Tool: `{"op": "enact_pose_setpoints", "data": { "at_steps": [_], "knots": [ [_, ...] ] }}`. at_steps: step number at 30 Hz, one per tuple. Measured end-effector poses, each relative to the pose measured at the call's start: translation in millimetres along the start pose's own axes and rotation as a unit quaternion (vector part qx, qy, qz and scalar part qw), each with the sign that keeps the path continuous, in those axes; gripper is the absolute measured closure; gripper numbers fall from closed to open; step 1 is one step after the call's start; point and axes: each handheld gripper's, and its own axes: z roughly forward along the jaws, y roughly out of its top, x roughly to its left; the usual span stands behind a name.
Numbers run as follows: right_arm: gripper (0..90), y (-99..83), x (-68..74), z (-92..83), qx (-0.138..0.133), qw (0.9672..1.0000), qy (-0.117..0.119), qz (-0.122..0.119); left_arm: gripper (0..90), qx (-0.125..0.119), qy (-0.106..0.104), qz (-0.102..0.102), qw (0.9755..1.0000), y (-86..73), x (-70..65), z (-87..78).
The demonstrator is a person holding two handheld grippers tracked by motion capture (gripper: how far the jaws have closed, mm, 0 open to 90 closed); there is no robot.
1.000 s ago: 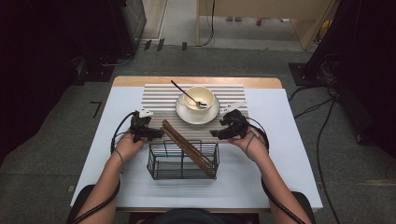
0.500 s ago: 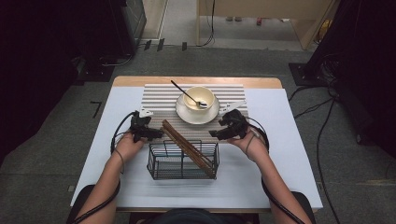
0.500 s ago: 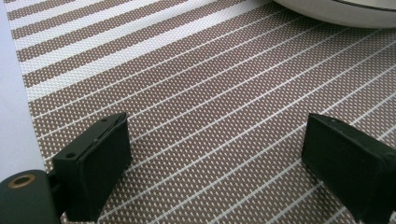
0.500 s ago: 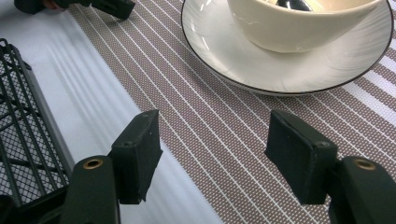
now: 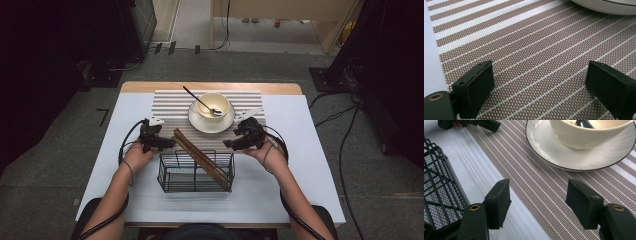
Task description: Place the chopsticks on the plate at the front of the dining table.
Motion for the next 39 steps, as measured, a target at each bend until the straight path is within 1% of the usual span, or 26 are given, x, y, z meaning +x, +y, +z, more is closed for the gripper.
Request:
{"op": "enact_pose_setpoints", "data": {
  "at_steps": [7, 17, 24, 39],
  "knots": [
    [36.1, 1.0, 2.1, -1.8, 0.001, 1.0000, -0.002, 0.000, 8.5, 0.000, 0.000, 0.000, 1.0000, 0.0, 0.0, 0.0],
    [36.1, 5.2, 10.7, -6.1, 0.003, 1.0000, 0.001, -0.004, 8.5, 0.000, 0.000, 0.000, 1.0000, 0.0, 0.0, 0.0],
    [36.2, 8.1, 16.0, -11.1, -0.002, 0.9999, 0.000, -0.016, 8.5, 0.000, 0.000, 0.000, 1.0000, 0.0, 0.0, 0.0],
    [36.7, 13.1, 22.2, -22.6, -0.014, 0.9996, 0.004, -0.023, 8.5, 0.000, 0.000, 0.000, 1.0000, 0.0, 0.0, 0.0]
  ]
}}
